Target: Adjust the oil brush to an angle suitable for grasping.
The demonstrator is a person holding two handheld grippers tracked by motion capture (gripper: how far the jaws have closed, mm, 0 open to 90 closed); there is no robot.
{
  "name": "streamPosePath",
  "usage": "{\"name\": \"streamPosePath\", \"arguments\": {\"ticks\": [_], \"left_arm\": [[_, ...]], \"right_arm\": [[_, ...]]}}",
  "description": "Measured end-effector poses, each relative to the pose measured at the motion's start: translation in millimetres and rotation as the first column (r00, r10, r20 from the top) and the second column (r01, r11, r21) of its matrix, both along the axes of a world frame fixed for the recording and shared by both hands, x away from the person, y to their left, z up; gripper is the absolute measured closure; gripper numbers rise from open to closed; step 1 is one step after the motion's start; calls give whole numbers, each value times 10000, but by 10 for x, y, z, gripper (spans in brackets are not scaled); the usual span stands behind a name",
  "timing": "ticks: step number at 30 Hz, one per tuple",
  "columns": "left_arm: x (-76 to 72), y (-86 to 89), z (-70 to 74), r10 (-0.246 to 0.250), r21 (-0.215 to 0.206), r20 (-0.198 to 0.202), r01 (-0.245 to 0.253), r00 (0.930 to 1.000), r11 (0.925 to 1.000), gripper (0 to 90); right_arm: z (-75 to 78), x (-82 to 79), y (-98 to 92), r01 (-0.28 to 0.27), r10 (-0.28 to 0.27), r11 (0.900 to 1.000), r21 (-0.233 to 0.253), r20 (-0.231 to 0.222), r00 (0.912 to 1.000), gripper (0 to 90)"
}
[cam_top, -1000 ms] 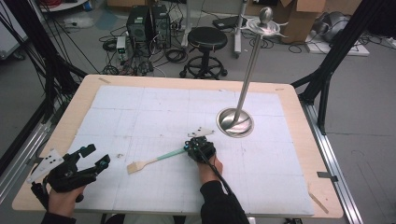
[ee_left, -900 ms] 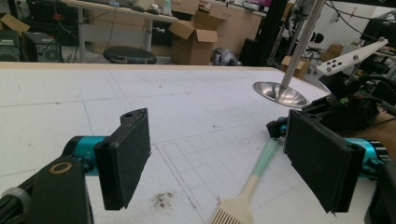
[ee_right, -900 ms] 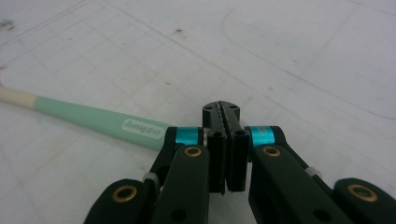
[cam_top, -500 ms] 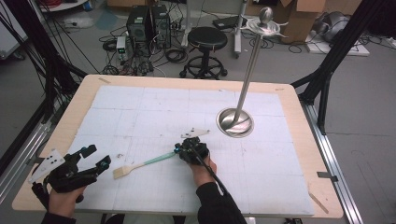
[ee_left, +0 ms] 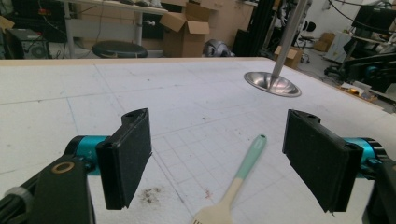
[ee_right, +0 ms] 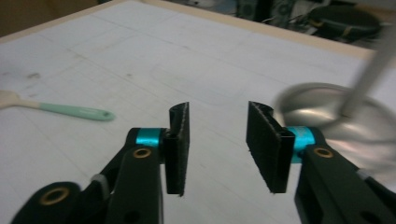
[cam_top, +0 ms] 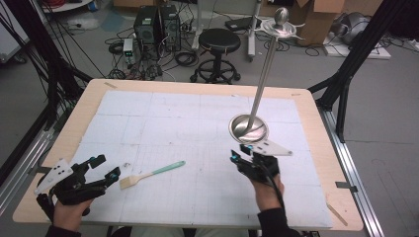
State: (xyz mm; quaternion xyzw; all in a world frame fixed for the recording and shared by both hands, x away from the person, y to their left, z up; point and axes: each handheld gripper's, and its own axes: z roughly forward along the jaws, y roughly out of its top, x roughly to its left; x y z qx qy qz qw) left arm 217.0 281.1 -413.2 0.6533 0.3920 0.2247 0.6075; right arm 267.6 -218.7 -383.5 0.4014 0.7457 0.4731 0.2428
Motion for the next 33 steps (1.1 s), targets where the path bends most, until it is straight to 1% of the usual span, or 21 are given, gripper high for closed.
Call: {"name": "streamPosePath", "arguments": {"ticks": [3, 5, 6, 8, 10, 11, 12, 13, 14, 15, 17, 18, 19, 20, 21, 24, 26, 28, 29, 30, 33], "left_arm": [[3, -40, 0, -150, 149, -28, 150, 9999, 9998, 233], [9, -62, 6, -249, 125, -10, 249, 9997, 9996, 217], [11, -73, 10, -311, 114, 4, 311, 9995, 9995, 206], [14, -100, 15, -462, 164, 41, 461, 9989, 9988, 200], [17, -125, 18, -581, 134, 85, 580, 9983, 9982, 182], [18, -136, 21, -615, 190, 110, 613, 9980, 9979, 182], [14, -154, 24, -595, 175, 155, 592, 9981, 9981, 175], [13, -160, 26, -632, 174, 187, 629, 9978, 9979, 175], [13, -171, 28, -700, 110, 227, 697, 9973, 9975, 175], [10, -179, 31, -802, 112, 274, 799, 9964, 9967, 175], [6, -197, 35, -902, 159, 302, 897, 9955, 9958, 178], [5, -206, 35, -1007, 160, 301, 1003, 9945, 9948, 184], [6, -213, 33, -1060, 186, 297, 1055, 9939, 9942, 204], [8, -220, 31, -1101, 220, 253, 1095, 9936, 9937, 204], [10, -225, 28, -1098, 283, 218, 1092, 9937, 9936, 204], [9, -246, 24, -1136, 307, 183, 1130, 9934, 9931, 204], [12, -249, 26, -1177, 386, 180, 1169, 9929, 9924, 204], [15, -250, 26, -1163, 390, 136, 1157, 9931, 9925, 204], [18, -247, 27, -1174, 468, 79, 1169, 9931, 9920, 205], [21, -243, 26, -1195, 547, 59, 1190, 9928, 9914, 207], [33, -236, 23, -1218, 560, -26, 1217, 9926, 9910, 207]], "right_arm": [[6, -158, -249, 493, -491, 9988, -71, 255, 9985, 402], [-6, -258, -394, 684, -669, 9971, -338, 431, 9968, 322], [-8, -326, -481, 822, -795, 9957, -439, 598, 9950, 257], [-4, -361, -526, 854, -826, 9956, -394, 682, 9942, 237], [19, -460, -655, 887, -847, 9955, -333, 1067, 9907, 199], [19, -460, -655, 887, -847, 9955, -333, 1067, 9907, 199], [33, -533, -774, 1106, -1043, 9930, -412, 1318, 9858, 187], [35, -558, -819, 1295, -1226, 9907, -412, 1395, 9826, 180], [35, -558, -819, 1295, -1226, 9907, -412, 1395, 9826, 180], [36, -592, -880, 1550, -1477, 9870, -414, 1426, 9787, 170], [32, -664, -996, 1915, -1867, 9813, -201, 1436, 9719, 165], [28, -698, -1038, 2030, -2006, 9792, -14, 1480, 9684, 165], [24, -740, -1088, 2146, -2169, 9762, 315, 1555, 9637, 165], [24, -740, -1088, 2146, -2169, 9762, 315, 1555, 9637, 165], [27, -753, -1084, 2146, -2198, 9754, 505, 1513, 9637, 166], [32, -757, -1055, 2091, -2125, 9772, 379, 1593, 9641, 168], [28, -749, -1013, 1946, -1955, 9806, 213, 1586, 9678, 169], [27, -746, -1003, 1931, -1934, 9810, 172, 1558, 9687, 169], [23, -741, -999, 1874, -1873, 9822, 140, 1562, 9698, 169], [21, -738, -993, 1850, -1857, 9826, 183, 1516, 9708, 170], [20, -732, -996, 1882, -1908, 9816, 310, 1520, 9698, 169]]}}
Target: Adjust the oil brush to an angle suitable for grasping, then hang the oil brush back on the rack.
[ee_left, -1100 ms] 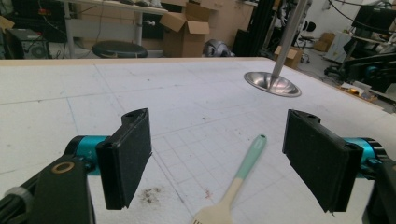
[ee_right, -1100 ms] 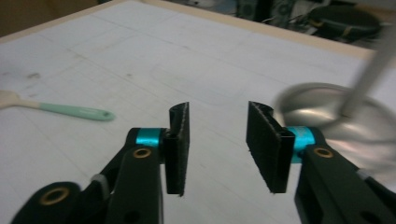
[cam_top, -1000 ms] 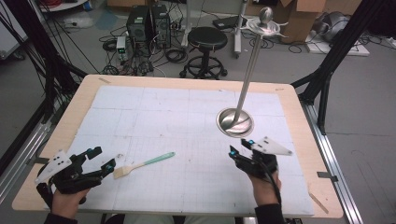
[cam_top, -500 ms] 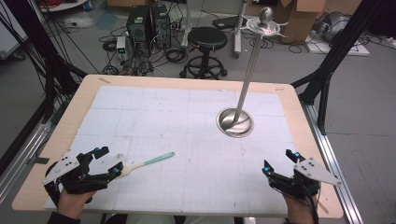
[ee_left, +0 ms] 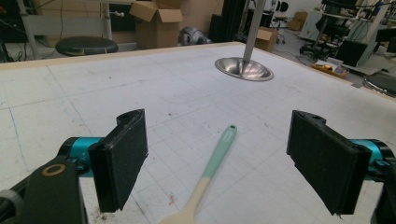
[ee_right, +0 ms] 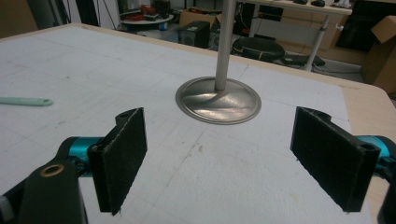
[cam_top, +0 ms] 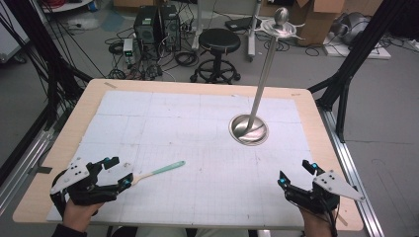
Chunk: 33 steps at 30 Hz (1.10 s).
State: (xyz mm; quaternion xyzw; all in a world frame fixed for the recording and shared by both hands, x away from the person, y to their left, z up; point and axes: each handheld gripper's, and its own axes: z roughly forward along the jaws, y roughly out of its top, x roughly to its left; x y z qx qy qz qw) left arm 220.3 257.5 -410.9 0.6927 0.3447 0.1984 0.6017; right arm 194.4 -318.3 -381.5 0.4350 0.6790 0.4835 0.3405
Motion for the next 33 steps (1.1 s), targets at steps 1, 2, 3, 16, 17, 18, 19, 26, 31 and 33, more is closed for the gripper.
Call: {"name": "streamPosePath", "arguments": {"ticks": [1, 2, 3, 16, 17, 18, 19, 26, 31, 33], "left_arm": [[6, 2, 1, -33, -23, -11, 33, 10000, 10000, 207], [14, 2, 1, -105, -95, -46, 104, 9999, 9999, 213], [19, 6, 2, -177, -86, -99, 176, 9998, 9998, 233], [143, -52, -41, -617, 504, -558, 645, 9965, 9966, 227], [156, -51, -43, -614, 541, -581, 645, 9964, 9965, 228], [171, -49, -46, -579, 615, -597, 616, 9965, 9962, 230], [187, -48, -53, -556, 658, -683, 601, 9961, 9960, 234], [323, -120, -117, -1166, 1135, -1243, 1309, 9854, 9849, 311], [446, -223, -153, -1436, 1760, -1635, 1721, 9760, 9692, 304], [475, -253, -160, -1532, 1873, -1742, 1855, 9727, 9646, 307]], "right_arm": [[-1, 0, -2, 0, 0, 10000, 12, -23, 10000, 169], [-2, -1, -3, -1, 1, 10000, 7, -36, 10000, 170], [-3, -3, -5, -14, 14, 10000, -44, -22, 10000, 169], [-5, -17, 23, -81, 81, 10000, -13, -100, 9999, 170], [-9, -12, 35, -139, 138, 9998, -104, -125, 9998, 170], [-13, -12, 47, -188, 186, 9997, -161, -135, 9997, 169], [-18, -13, 52, -214, 211, 9995, -227, -134, 9997, 170], [-27, -17, 26, -219, 218, 9998, -29, -194, 9996, 170], [-53, -1, 38, -299, 297, 9995, -41, -327, 9990, 170], [-67, 10, 35, -292, 289, 9996, -66, -372, 9989, 170]]}}
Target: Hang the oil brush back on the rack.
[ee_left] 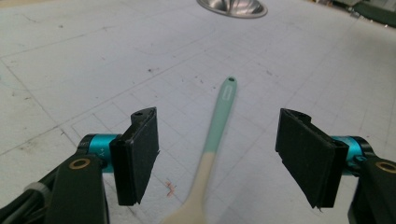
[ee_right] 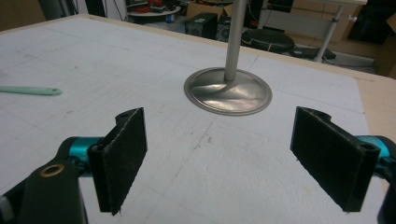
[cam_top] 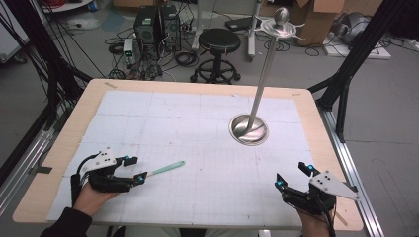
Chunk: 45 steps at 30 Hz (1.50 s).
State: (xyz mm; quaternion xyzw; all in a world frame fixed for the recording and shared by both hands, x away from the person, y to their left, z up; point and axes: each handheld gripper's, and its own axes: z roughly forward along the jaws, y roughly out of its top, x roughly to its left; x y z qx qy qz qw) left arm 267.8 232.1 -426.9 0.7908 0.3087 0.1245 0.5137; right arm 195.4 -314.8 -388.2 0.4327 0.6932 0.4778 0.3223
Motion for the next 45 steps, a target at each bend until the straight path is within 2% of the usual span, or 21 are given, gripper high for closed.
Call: {"name": "streamPosePath", "arguments": {"ticks": [3, 6, 7, 9, 11, 16, 20, 27, 32, 35, 45], "left_arm": [[49, -64, -19, -276, 277, -180, 281, 9995, 9992, 357], [113, -134, -64, -367, 876, -437, 404, 9984, 9953, 411], [136, -154, -81, -456, 1293, -545, 523, 9975, 9902, 428], [151, -182, -107, -449, 1598, -657, 549, 9968, 9856, 494], [154, -198, -128, -415, 1813, -805, 556, 9959, 9819, 507], [147, -224, -141, -623, 2053, -878, 793, 9942, 9755, 570], [163, -242, -171, -617, 2238, -1084, 848, 9922, 9709, 625], [170, -241, -179, -533, 2298, -985, 748, 9937, 9704, 683], [146, -257, -178, -642, 2525, -783, 820, 9949, 9641, 745], [140, -262, -181, -703, 2470, -781, 876, 9945, 9650, 799], [129, -261, -174, -457, 2356, -939, 668, 9945, 9696, 819]], "right_arm": [[-18, 11, -3, 0, 0, 10000, -8, -98, 10000, 170], [-21, 13, 1, 65, -65, 10000, -14, -114, 9999, 172], [-22, 13, 3, 80, -80, 10000, -13, -123, 9999, 172], [-18, 1, 15, 50, -51, 9999, -91, -137, 9999, 174], [-12, -9, 26, 44, -45, 9999, -159, -80, 10000, 177], [-9, -13, 42, 52, -53, 9998, -169, -74, 10000, 178], [-13, -8, 37, 77, -79, 9999, -115, -134, 9999, 178], [-11, -7, 41, 44, -46, 9999, -133, -139, 9999, 179], [-11, -5, 39, 64, -67, 9999, -143, -149, 9999, 179], [-11, -6, 39, 72, -74, 9999, -126, -148, 9999, 179], [-15, -3, 36, 57, -59, 9999, -85, -216, 9998, 181]]}}
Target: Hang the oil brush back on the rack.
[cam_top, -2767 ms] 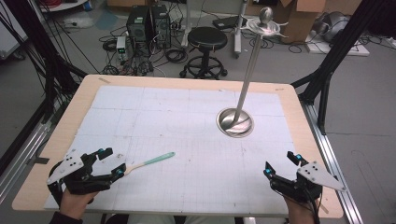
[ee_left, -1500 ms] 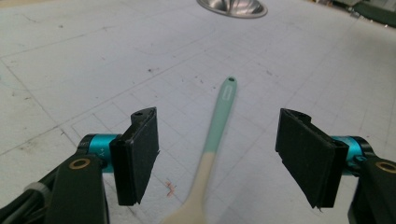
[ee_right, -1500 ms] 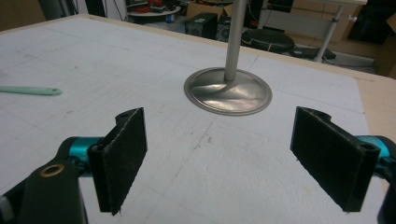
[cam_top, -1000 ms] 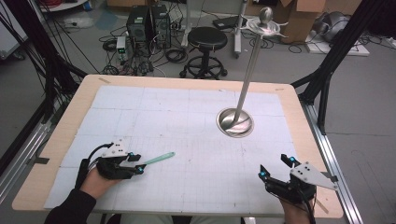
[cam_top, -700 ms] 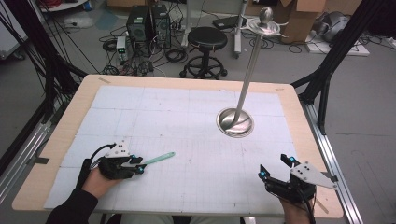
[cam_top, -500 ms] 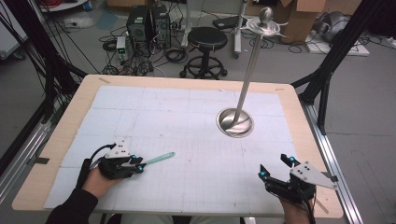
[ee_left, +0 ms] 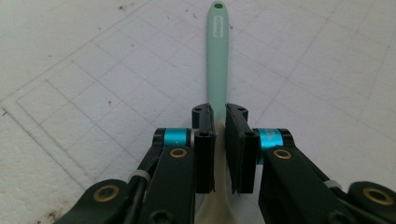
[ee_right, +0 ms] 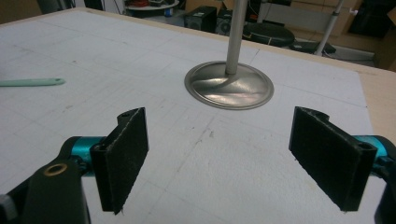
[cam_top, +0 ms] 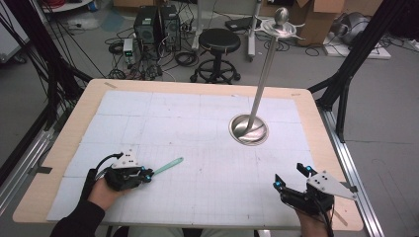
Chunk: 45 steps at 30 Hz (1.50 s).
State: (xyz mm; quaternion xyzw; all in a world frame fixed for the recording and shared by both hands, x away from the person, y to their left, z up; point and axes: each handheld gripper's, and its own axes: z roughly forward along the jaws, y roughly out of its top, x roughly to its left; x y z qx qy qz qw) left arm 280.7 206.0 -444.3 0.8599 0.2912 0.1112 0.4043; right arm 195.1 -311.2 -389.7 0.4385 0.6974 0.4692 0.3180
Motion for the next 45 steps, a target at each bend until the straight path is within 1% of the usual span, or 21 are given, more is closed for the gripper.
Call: {"name": "streamPosePath", "arguments": {"ticks": [3, 6, 12, 14, 15, 16, 17, 19, 21, 23, 27, 30, 32, 33, 34, 37, 39, 40, 42, 44, 45], "left_arm": [[-12, 11, 15, 62, -224, -94, -64, 9999, 9997, 820], [-34, 30, 58, 97, -753, -84, -103, 9999, 9971, 821], [-73, 80, 140, 315, -1684, 52, -302, 9995, 9852, 821], [-88, 91, 170, 324, -2035, 83, -300, 9994, 9786, 821], [-108, 94, 196, 425, -2351, 150, -378, 9990, 9712, 821], [-127, 94, 222, 455, -2625, 196, -388, 9988, 9641, 821], [-147, 83, 240, 467, -2853, 244, -378, 9986, 9577, 820], [-209, 45, 308, 426, -3097, 572, -228, 9975, 9506, 820], [-259, 1, 370, 371, -3290, 857, -69, 9956, 9443, 820], [-303, -51, 428, 252, -3517, 1105, 153, 9936, 9360, 820], [-378, -150, 530, -33, -3834, 1420, 581, 9899, 9217, 820], [-435, -203, 593, -96, -3990, 1690, 773, 9856, 9137, 820], [-478, -241, 635, -184, -3925, 1940, 948, 9808, 9149, 820], [-502, -264, 654, -220, -3817, 2086, 1021, 9778, 9186, 820], [-524, -285, 670, -258, -3750, 2202, 1091, 9751, 9206, 820], [-579, -340, 703, -313, -3881, 2344, 1231, 9716, 9134, 820], [-622, -383, 727, -403, -3950, 2452, 1378, 9686, 9083, 820], [-640, -404, 736, -444, -3960, 2482, 1432, 9677, 9070, 820], [-669, -445, 750, -513, -4016, 2544, 1537, 9657, 9028, 820], [-691, -481, 760, -551, -4113, 2608, 1626, 9638, 8969, 820], [-712, -509, 766, -568, -4080, 2677, 1666, 9618, 8977, 820]], "right_arm": [[1, -2, -2, -24, 24, 10000, 25, 3, 10000, 181], [3, -3, -5, -8, 8, 10000, 45, 40, 10000, 181], [3, -2, 0, -11, 11, 10000, 73, 22, 10000, 181], [3, -2, 0, -25, 25, 9999, 144, 16, 10000, 181], [3, 0, -2, -44, 43, 9998, 214, 43, 10000, 181], [3, 2, 0, -93, 93, 9990, 435, 19, 10000, 181], [5, 7, 2, -139, 138, 9965, 823, 22, 9999, 180], [25, 21, 22, -386, 368, 9893, 1405, 157, 9992, 180], [47, 42, 67, -589, 548, 9870, 1495, 314, 9980, 180], [58, 67, 126, -908, 869, 9825, 1624, 315, 9957, 179], [82, 121, 258, -1478, 1425, 9743, 1698, 434, 9888, 176], [161, 147, 450, -2139, 2050, 9617, 1713, 683, 9764, 176], [224, 155, 618, -2661, 2557, 9507, 1593, 829, 9632, 176], [251, 160, 711, -2957, 2850, 9421, 1582, 871, 9546, 179], [277, 170, 801, -3273, 3156, 9298, 1685, 928, 9443, 183], [342, 199, 1039, -3940, 3809, 8979, 1965, 1021, 9190, 184], [363, 217, 1150, -4248, 4109, 8806, 2102, 1081, 9053, 184], [366, 222, 1213, -4452, 4315, 8674, 2223, 1093, 8955, 185], [356, 235, 1295, -4630, 4526, 8551, 2335, 994, 8861, 185], [342, 243, 1347, -4730, 4647, 8494, 2341, 933, 8806, 186], [333, 241, 1370, -4743, 4674, 8475, 2384, 886, 8796, 186]]}}
